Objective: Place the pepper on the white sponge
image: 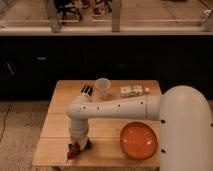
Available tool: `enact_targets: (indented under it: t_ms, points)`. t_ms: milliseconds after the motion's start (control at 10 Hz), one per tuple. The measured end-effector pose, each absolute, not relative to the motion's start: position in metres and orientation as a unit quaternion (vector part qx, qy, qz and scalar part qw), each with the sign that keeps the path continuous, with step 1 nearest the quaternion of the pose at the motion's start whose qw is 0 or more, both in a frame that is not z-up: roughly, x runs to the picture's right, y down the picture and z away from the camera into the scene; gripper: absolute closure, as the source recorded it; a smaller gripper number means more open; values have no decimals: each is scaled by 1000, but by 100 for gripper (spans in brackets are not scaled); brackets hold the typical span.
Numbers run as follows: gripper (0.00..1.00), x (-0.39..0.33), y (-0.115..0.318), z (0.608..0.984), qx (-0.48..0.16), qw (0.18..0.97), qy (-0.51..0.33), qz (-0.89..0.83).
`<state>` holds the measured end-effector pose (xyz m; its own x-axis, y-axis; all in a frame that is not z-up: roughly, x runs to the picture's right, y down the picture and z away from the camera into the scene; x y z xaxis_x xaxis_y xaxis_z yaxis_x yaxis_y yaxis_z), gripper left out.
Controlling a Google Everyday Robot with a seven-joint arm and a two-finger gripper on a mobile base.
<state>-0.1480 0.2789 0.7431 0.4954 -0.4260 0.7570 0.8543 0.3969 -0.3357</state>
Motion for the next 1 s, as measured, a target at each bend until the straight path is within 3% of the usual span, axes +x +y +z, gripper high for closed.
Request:
enact_targets:
  t_ms: [1000]
  points:
    - [97,-137,276,746,-360,797,-244,-419]
